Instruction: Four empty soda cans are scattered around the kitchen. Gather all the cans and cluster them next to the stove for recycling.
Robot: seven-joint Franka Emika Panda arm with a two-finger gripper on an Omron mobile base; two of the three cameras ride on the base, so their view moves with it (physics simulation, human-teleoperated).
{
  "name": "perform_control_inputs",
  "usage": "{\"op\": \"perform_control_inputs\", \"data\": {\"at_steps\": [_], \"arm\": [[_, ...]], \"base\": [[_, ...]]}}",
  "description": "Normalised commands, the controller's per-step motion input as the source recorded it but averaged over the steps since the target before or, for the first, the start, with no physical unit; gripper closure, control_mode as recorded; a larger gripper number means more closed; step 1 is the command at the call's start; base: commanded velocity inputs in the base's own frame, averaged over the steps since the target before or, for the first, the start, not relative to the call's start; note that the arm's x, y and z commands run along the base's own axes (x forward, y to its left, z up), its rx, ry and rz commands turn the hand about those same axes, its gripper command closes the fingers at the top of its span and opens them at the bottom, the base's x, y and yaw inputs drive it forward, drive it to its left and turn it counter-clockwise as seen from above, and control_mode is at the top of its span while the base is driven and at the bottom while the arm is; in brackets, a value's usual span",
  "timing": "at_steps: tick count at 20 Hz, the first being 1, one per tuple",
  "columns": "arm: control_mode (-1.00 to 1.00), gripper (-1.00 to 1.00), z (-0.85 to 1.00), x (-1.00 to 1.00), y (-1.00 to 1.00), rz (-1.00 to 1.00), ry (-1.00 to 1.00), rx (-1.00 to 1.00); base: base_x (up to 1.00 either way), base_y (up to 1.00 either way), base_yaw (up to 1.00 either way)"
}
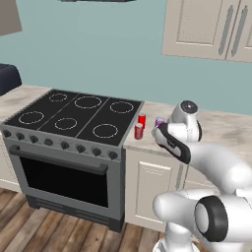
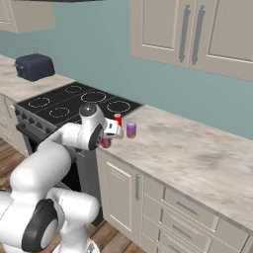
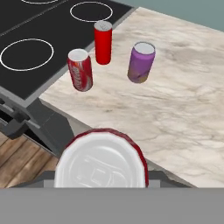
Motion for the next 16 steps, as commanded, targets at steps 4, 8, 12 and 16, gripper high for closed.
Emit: {"op": "perform_control_inputs", "data": {"at_steps": [4, 8, 12, 16], "arm": [[-1.00, 1.00, -0.11, 0.30, -0.06, 0.00, 0.01, 0.00], [-1.00, 1.00, -0.10, 0.28, -0.04, 0.00, 0.03, 0.00], [-1.00, 1.00, -0.14, 0.25, 0.00, 0.00, 0.01, 0.00], [-1.00, 1.00, -0.13, 0.27, 0.00, 0.00, 0.00, 0.00]], "base": [[0.00, 0.00, 0.00], [0.00, 0.00, 0.00], [0.00, 0.00, 0.00], [0.00, 0.00, 0.00]]}}
